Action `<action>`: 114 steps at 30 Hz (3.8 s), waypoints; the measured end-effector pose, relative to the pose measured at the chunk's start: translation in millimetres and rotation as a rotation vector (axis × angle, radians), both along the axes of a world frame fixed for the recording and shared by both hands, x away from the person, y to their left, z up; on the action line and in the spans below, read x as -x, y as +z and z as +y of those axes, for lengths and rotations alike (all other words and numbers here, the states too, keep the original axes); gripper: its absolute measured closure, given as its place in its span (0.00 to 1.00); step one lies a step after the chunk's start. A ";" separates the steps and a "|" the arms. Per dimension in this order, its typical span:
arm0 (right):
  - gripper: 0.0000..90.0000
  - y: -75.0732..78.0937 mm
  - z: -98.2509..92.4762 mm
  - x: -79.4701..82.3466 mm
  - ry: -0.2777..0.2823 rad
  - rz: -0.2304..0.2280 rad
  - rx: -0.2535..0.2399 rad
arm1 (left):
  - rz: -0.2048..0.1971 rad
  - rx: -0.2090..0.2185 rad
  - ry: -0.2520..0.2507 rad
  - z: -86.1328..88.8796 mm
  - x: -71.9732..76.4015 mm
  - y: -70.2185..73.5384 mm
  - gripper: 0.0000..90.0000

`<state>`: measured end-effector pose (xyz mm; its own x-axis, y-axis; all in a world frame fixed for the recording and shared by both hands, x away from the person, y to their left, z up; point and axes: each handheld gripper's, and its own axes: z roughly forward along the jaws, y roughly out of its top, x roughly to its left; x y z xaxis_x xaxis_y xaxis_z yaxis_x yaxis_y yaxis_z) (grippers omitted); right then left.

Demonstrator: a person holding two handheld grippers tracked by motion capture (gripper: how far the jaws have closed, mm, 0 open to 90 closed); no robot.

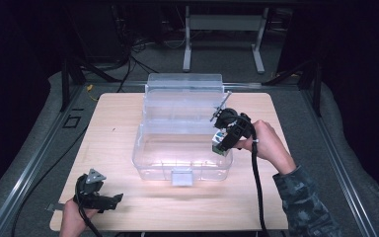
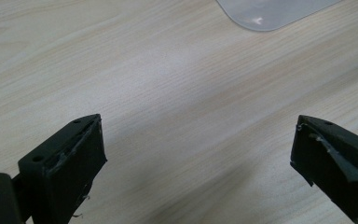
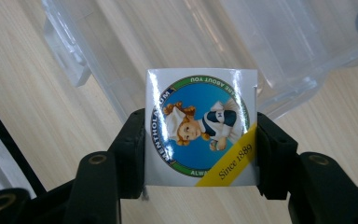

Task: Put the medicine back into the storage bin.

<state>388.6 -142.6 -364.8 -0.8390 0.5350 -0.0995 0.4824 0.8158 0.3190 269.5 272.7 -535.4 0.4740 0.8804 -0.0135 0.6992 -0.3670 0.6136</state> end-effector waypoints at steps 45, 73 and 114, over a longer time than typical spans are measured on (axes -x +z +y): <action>0.51 -64.0 24.1 -15.0 0.006 0.159 0.152 | 0.009 -0.034 -0.021 -2.5 -0.3 -1.6 0.03; 0.51 -81.0 29.4 -17.5 0.006 0.174 0.214 | 0.000 -0.043 -0.012 -1.4 -0.2 -0.9 0.03; 0.46 -97.7 26.4 -31.7 -0.019 0.278 0.254 | 0.014 -0.038 -0.020 -2.5 -0.6 -2.3 0.03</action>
<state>420.2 -116.2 -462.5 -0.8426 0.5385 -0.0011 0.5382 0.8420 -0.0376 270.0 270.3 -537.6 0.4918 0.8706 0.0130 0.6998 -0.4042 0.5890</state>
